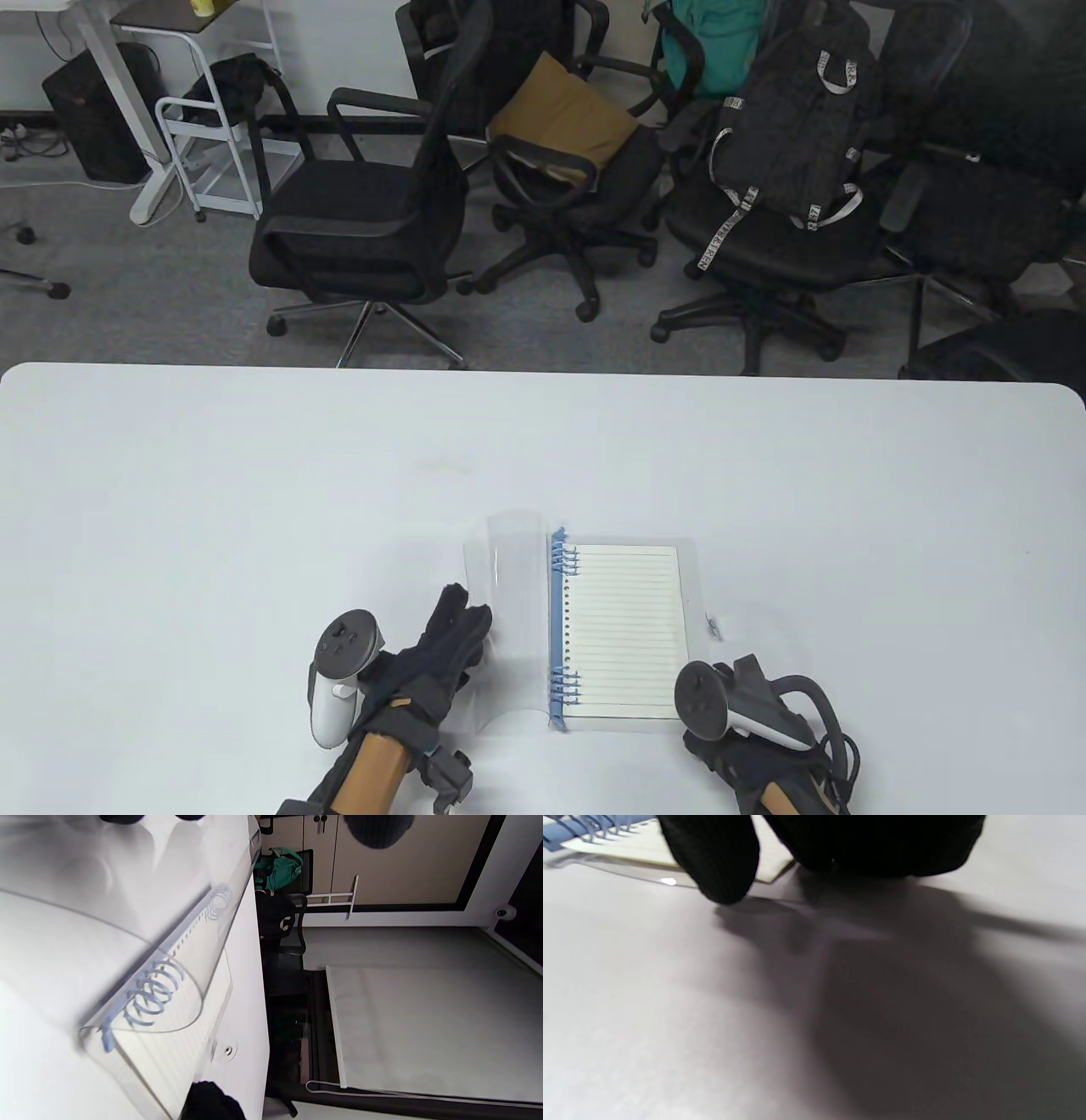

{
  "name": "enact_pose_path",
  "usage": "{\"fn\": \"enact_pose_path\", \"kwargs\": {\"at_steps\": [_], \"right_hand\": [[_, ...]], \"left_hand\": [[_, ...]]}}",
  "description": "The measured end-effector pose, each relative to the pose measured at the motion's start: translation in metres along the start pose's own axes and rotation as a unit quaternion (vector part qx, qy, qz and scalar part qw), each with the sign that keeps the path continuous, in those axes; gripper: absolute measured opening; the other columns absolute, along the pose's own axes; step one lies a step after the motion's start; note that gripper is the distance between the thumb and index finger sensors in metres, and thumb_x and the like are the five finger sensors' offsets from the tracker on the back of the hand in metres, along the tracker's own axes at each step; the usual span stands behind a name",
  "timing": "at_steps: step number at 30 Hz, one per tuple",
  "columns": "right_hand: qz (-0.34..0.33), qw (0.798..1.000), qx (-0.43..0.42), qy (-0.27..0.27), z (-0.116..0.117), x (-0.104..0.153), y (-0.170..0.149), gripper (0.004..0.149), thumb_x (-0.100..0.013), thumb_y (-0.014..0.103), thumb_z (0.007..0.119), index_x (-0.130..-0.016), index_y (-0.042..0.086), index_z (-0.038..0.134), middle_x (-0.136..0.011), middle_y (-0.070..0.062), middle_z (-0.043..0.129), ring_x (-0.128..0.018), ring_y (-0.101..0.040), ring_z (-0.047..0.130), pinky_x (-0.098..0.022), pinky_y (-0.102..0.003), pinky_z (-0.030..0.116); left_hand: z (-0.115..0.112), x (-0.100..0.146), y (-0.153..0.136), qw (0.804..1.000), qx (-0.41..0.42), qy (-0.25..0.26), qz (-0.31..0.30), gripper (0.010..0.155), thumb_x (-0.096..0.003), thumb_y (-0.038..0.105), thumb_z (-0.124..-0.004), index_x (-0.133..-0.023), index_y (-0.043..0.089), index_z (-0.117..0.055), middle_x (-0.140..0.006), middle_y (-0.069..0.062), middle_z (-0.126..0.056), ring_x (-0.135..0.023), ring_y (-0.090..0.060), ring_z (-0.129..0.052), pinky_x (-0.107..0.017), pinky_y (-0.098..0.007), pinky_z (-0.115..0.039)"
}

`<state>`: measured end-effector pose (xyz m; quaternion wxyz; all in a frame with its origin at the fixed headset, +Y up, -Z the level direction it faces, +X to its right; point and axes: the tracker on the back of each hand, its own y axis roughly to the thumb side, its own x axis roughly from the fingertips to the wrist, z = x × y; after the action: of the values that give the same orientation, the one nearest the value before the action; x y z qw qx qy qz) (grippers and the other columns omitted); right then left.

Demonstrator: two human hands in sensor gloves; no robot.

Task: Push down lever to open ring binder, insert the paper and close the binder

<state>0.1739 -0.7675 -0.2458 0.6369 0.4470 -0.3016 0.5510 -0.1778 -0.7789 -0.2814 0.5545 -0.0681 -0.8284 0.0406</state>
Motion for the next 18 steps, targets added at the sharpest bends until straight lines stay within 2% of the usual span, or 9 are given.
{"fn": "enact_pose_path", "kwargs": {"at_steps": [2, 4, 11, 14, 16, 18], "right_hand": [[0.000, 1.000, 0.002, -0.001, 0.000, 0.000, 0.000, 0.065, -0.059, 0.035, 0.076, -0.110, 0.002, 0.051, -0.110, -0.030, 0.048, -0.097, -0.051, 0.056, -0.069, -0.063, 0.059], [-0.001, 1.000, 0.005, 0.000, 0.000, 0.000, 0.000, 0.065, -0.059, 0.035, 0.076, -0.110, 0.002, 0.051, -0.110, -0.030, 0.048, -0.097, -0.051, 0.056, -0.069, -0.063, 0.059], [0.001, 1.000, 0.004, 0.001, 0.001, 0.000, 0.000, 0.065, -0.059, 0.035, 0.076, -0.110, 0.002, 0.051, -0.111, -0.029, 0.048, -0.098, -0.051, 0.056, -0.069, -0.063, 0.058], [0.002, 1.000, 0.004, 0.002, 0.001, 0.000, 0.001, 0.065, -0.059, 0.035, 0.076, -0.110, 0.002, 0.051, -0.111, -0.029, 0.047, -0.097, -0.051, 0.056, -0.069, -0.063, 0.058], [0.002, 1.000, 0.004, 0.002, 0.001, 0.000, 0.001, 0.065, -0.059, 0.035, 0.076, -0.110, 0.002, 0.051, -0.111, -0.029, 0.047, -0.098, -0.051, 0.056, -0.069, -0.063, 0.058], [0.002, 1.000, 0.003, 0.002, 0.001, 0.000, 0.001, 0.065, -0.059, 0.035, 0.076, -0.110, 0.002, 0.051, -0.111, -0.029, 0.047, -0.098, -0.051, 0.056, -0.069, -0.063, 0.058]], "left_hand": [[0.004, 0.000, -0.003, 1.000, 0.009, 0.009, 0.003, 0.104, -0.0683, 0.060, -0.059, -0.122, -0.011, -0.006, -0.117, -0.052, -0.023, -0.105, -0.069, -0.049, -0.072, -0.077, -0.055], [0.007, -0.001, -0.009, 0.998, 0.059, 0.004, 0.015, 0.106, -0.0682, 0.061, -0.059, -0.121, -0.015, -0.007, -0.116, -0.055, -0.023, -0.104, -0.067, -0.052, -0.073, -0.070, -0.060], [0.000, -0.008, -0.018, 0.981, 0.182, -0.065, 0.026, 0.109, -0.0686, 0.062, -0.059, -0.120, -0.020, -0.012, -0.119, -0.051, -0.031, -0.102, -0.058, -0.061, -0.073, -0.065, -0.065], [-0.010, -0.010, -0.013, 0.988, 0.117, -0.100, 0.013, 0.104, -0.0680, 0.064, -0.058, -0.125, -0.014, -0.018, -0.123, -0.045, -0.035, -0.105, -0.061, -0.056, -0.075, -0.071, -0.058], [-0.019, -0.011, -0.009, 0.990, 0.067, -0.124, 0.006, 0.102, -0.0677, 0.065, -0.057, -0.127, -0.007, -0.018, -0.126, -0.040, -0.035, -0.109, -0.065, -0.043, -0.074, -0.081, -0.042], [-0.031, -0.013, -0.005, 0.989, 0.029, -0.143, -0.008, 0.099, -0.0676, 0.066, -0.056, -0.129, -0.002, -0.017, -0.129, -0.036, -0.033, -0.109, -0.071, -0.033, -0.070, -0.085, -0.032]]}}
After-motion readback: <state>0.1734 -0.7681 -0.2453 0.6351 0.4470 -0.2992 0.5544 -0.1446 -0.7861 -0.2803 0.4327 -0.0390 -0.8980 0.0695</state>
